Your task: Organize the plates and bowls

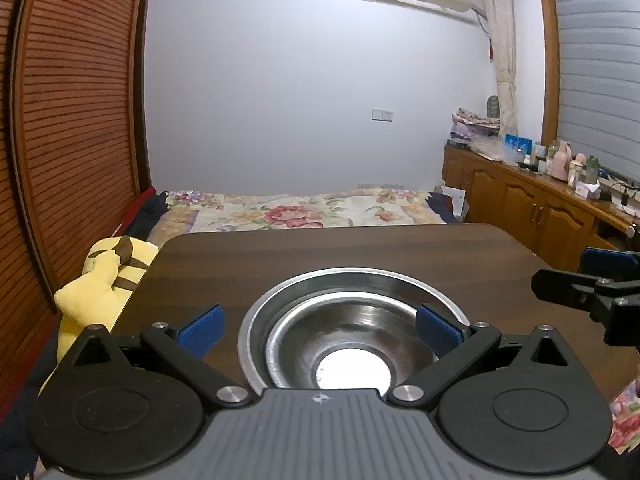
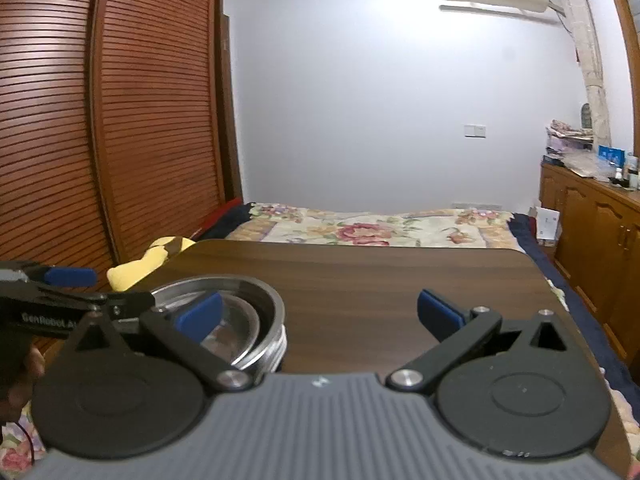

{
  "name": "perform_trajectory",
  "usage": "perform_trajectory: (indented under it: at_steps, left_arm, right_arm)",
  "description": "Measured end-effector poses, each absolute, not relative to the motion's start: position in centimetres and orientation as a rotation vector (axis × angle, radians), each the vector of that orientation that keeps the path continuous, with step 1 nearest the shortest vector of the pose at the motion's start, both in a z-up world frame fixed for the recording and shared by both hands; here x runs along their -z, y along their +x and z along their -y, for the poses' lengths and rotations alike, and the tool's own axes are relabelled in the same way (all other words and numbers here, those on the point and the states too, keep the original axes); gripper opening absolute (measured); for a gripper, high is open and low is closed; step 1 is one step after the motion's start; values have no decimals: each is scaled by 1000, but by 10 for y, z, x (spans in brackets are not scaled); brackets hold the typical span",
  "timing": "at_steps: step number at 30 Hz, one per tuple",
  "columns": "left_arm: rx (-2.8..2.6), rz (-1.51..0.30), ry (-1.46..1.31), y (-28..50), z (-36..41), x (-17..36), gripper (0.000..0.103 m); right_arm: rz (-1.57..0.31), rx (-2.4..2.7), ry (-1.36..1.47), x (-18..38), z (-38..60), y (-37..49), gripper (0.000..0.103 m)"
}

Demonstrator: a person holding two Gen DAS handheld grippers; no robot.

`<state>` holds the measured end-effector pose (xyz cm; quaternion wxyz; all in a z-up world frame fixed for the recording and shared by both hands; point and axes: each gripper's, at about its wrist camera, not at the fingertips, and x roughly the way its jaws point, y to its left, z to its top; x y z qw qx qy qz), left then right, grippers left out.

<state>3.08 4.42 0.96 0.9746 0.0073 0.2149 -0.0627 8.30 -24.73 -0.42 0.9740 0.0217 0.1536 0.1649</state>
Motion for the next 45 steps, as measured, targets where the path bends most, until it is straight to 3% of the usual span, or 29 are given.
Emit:
perform_trajectory:
  at_steps: [45]
  left_arm:
    - [50,-504,61,-2,-16,26,103]
  right_arm:
    - [-372,-203,53,38,262,61,103]
